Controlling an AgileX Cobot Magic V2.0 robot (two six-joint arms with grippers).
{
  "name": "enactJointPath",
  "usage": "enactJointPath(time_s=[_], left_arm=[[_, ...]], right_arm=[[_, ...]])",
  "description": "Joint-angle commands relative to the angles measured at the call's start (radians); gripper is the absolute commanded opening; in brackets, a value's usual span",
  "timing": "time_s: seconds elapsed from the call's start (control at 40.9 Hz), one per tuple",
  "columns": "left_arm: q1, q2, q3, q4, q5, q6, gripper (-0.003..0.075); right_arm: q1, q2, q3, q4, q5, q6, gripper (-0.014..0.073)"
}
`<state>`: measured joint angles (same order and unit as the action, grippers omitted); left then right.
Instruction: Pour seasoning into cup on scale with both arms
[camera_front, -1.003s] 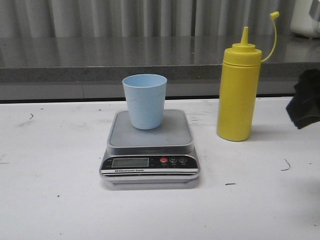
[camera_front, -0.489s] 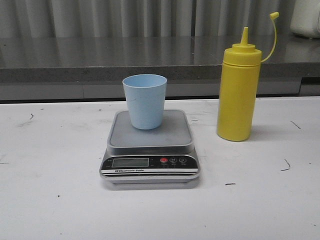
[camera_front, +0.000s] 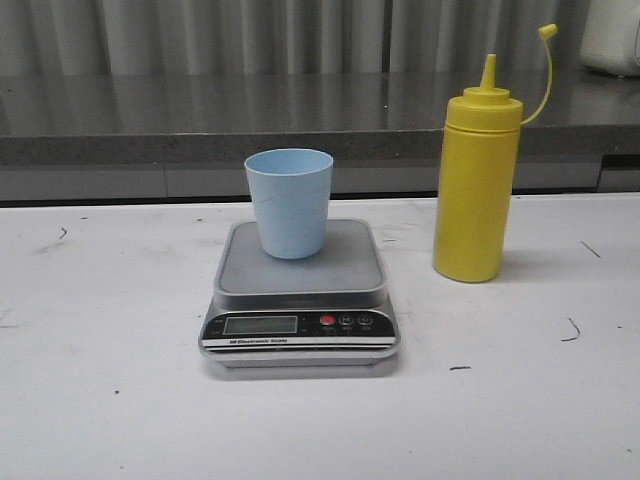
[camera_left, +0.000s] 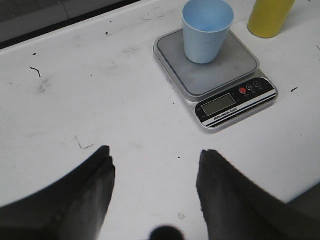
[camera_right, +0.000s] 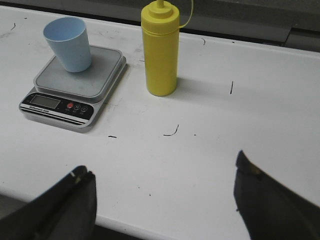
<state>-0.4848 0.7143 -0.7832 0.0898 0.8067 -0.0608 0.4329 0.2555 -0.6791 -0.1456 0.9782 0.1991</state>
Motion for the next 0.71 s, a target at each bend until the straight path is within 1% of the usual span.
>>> enactJointPath(time_s=[0.0,0.049,0.073,0.122,0.147,0.196,0.22,0.269,0.318,0.685], left_arm=[[-0.003,0.001,-0.027,-0.003,-0.073,-0.004,0.0317],[-0.003,0.001,-0.027,-0.003,-0.073,-0.004,0.0244],[-0.003,0.001,-0.027,-0.003,-0.073,-0.004,0.0195],[-0.003,0.001,-0.027,-0.013,-0.073,-0.004,0.0106],[-0.003,0.001,-0.027,-0.015,-0.073,-0.004,0.0057],[-0.003,0.001,-0.027,-0.017,-0.073,-0.004,-0.0020],[-0.003,0.001,-0.027,-0.017,-0.073,-0.004,-0.0018],[-0.003,0.001,-0.027,-0.017,-0.073,-0.004,-0.0020],[-0.003,0.001,-0.027,-0.017,-0.073,-0.004,-0.0020],[-0.006,-0.001,-0.027,-0.017,-0.073,-0.004,-0.0020]], right_arm=[[0.001,0.012,-0.019,-0.022,-0.080,-0.011,0.0562],[0.001,0.012,-0.019,-0.022,-0.084,-0.011,0.0491],[0.001,0.012,-0.019,-0.022,-0.084,-0.011,0.0451],[0.001,0.012,-0.019,-0.022,-0.085,-0.011,0.0338],[0.001,0.012,-0.019,-0.022,-0.085,-0.011,0.0268],[0.001,0.012,-0.019,-0.022,-0.085,-0.011,0.0148],[0.001,0.012,-0.019,-0.022,-0.085,-0.011,0.0085],[0.001,0.012,-0.019,-0.022,-0.075,-0.011,-0.0013],[0.001,0.012,-0.019,-0.022,-0.062,-0.010,-0.0073],[0.001,0.012,-0.019,-0.022,-0.040,-0.010,-0.0069]])
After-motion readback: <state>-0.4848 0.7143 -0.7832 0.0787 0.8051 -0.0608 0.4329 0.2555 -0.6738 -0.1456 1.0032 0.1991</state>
